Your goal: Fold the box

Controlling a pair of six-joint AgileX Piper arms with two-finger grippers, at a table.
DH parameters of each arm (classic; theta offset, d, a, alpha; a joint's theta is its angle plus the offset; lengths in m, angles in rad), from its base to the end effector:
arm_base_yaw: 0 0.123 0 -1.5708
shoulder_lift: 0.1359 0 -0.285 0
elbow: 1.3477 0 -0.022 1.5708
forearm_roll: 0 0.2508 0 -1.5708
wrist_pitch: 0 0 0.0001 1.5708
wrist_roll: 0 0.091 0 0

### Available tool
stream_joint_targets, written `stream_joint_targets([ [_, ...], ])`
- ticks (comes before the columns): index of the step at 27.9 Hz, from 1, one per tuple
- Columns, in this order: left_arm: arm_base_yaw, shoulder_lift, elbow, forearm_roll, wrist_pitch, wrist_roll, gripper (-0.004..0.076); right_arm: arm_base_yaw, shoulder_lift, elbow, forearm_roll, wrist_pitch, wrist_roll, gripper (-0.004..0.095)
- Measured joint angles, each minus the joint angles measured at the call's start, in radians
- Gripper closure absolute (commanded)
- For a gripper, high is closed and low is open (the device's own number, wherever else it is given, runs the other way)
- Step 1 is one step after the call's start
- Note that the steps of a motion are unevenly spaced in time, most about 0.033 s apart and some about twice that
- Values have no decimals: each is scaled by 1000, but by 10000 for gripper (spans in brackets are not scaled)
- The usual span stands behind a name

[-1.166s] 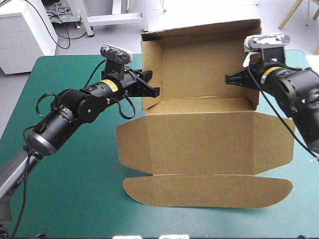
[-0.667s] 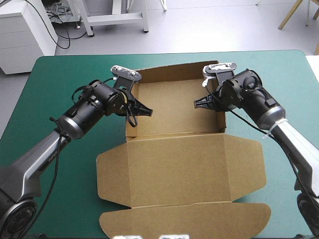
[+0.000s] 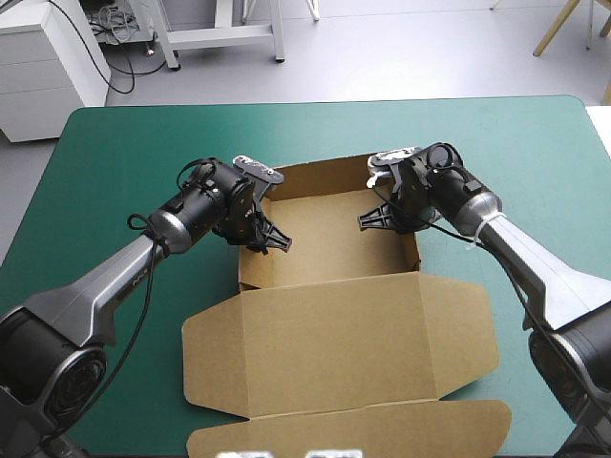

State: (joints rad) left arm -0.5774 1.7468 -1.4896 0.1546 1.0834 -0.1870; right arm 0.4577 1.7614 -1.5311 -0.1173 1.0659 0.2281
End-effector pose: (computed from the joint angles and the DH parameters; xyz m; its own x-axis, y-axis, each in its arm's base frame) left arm 0.3141 -0.1899 0.2880 -0.8470 0.4171 -0.3295 0.4109 0.9070 0.0921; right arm 0.3405 0.1573 0.2943 -0.8951 -0.2520 -0.3678 -0.2581 0.9655 -0.0335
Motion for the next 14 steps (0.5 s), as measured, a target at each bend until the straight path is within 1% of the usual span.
stream_joint_targets([
  [1,10,3,0,-15,0,2,227,3,3,0,6,-5,-10,666],
  [2,26,5,0,-27,-1,6,227,6,4,0,21,-11,-23,614],
  [6,44,6,0,-45,-5,10,226,12,6,-1,43,-29,-44,287],
  [8,46,6,0,-46,-9,13,226,13,7,-3,51,-35,-60,163],
  [9,46,6,0,-48,-11,14,226,13,7,-3,53,-36,-67,120],
  [10,46,6,0,-53,-14,14,226,13,7,-4,54,-37,-72,102],
  [14,46,2,0,-62,-18,14,226,13,7,-4,57,-38,-78,101],
])
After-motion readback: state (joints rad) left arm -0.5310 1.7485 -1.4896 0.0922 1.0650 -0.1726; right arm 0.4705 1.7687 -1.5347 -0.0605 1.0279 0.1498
